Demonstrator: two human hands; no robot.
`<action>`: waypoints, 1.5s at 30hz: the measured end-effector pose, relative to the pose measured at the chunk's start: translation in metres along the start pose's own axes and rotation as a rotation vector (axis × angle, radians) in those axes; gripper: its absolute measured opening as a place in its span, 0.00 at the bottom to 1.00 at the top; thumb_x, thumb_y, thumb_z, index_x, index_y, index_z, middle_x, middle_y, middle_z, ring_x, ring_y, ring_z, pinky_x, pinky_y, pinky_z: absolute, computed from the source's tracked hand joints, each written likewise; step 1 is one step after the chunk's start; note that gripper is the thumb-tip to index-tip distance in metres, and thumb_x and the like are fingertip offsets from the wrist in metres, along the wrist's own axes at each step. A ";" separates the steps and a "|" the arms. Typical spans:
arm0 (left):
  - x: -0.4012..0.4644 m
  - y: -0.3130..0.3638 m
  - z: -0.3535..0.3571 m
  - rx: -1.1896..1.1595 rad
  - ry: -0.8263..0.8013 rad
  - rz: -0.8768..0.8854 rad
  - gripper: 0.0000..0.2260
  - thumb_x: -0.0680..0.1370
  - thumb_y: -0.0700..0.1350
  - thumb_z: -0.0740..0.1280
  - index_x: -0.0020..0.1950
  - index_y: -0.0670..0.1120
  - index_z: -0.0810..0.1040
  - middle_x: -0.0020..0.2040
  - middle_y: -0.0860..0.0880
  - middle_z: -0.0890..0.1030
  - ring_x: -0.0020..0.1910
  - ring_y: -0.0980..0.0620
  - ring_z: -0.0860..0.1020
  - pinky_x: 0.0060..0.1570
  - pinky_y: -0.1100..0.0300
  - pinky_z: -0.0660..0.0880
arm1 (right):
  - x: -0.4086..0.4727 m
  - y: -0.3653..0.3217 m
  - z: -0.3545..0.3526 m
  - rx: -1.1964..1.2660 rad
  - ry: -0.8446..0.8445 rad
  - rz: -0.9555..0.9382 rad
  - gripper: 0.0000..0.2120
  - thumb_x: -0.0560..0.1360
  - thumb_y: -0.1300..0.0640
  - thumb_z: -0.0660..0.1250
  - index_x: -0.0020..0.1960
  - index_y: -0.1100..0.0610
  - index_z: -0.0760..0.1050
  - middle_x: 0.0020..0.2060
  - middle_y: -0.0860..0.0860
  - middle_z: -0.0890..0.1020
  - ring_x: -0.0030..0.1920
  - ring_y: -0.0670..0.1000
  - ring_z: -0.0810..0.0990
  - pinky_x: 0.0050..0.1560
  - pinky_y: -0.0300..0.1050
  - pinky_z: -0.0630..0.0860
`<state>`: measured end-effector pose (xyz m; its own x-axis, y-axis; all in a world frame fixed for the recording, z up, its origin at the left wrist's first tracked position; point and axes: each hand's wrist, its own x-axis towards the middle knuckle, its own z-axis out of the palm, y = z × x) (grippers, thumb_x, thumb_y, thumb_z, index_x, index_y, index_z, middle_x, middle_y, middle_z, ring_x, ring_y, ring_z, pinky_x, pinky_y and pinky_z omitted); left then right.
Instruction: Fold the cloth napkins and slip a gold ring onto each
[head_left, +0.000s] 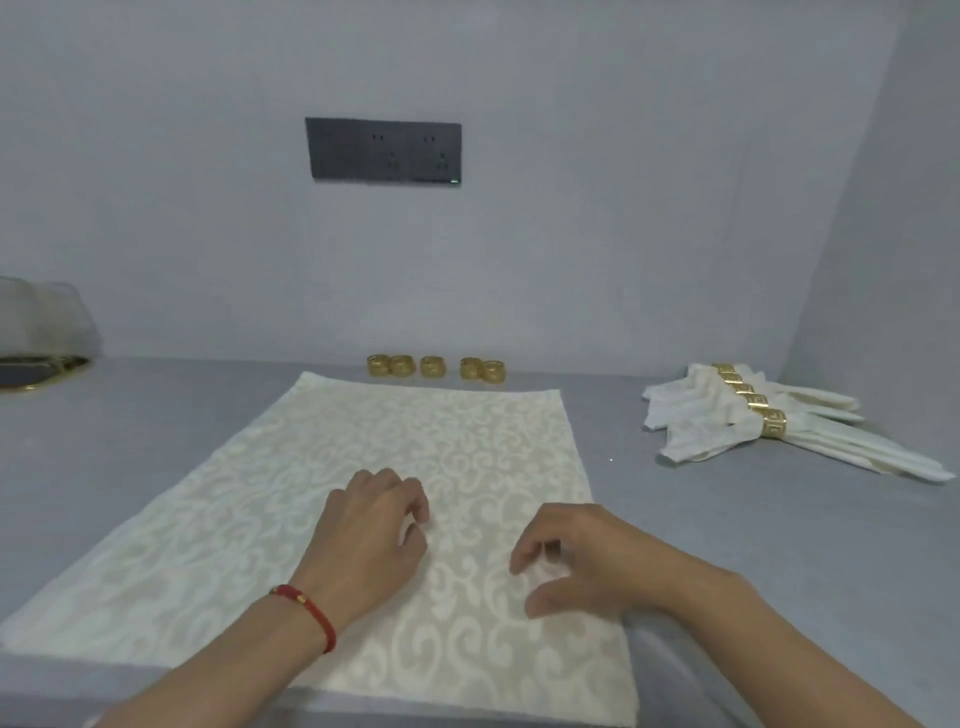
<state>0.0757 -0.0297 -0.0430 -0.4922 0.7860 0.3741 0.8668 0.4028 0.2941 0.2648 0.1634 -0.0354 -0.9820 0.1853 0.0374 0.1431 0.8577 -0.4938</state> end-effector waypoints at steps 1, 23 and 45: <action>-0.011 -0.003 -0.002 -0.053 -0.044 0.007 0.05 0.77 0.47 0.65 0.48 0.59 0.74 0.46 0.61 0.73 0.49 0.57 0.70 0.52 0.60 0.67 | 0.003 -0.003 0.000 0.011 -0.015 0.014 0.14 0.69 0.44 0.80 0.52 0.46 0.83 0.48 0.42 0.79 0.45 0.39 0.75 0.47 0.32 0.71; -0.040 -0.015 -0.012 -0.468 -0.064 -0.173 0.14 0.74 0.34 0.62 0.43 0.53 0.79 0.39 0.56 0.82 0.41 0.57 0.80 0.43 0.60 0.77 | 0.041 0.046 0.023 -0.025 0.400 0.060 0.38 0.72 0.76 0.62 0.72 0.42 0.69 0.71 0.41 0.73 0.70 0.39 0.69 0.72 0.29 0.60; -0.071 -0.019 -0.070 -0.308 -0.238 -0.012 0.12 0.73 0.38 0.65 0.31 0.51 0.72 0.29 0.56 0.76 0.31 0.59 0.72 0.34 0.65 0.66 | -0.099 -0.087 0.009 -0.620 0.213 0.295 0.25 0.76 0.35 0.33 0.35 0.48 0.60 0.38 0.48 0.77 0.41 0.55 0.72 0.43 0.49 0.65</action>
<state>0.0884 -0.1260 -0.0137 -0.4380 0.8837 0.1653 0.7787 0.2810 0.5610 0.3482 0.0662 -0.0044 -0.8552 0.4868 0.1780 0.5047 0.8602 0.0725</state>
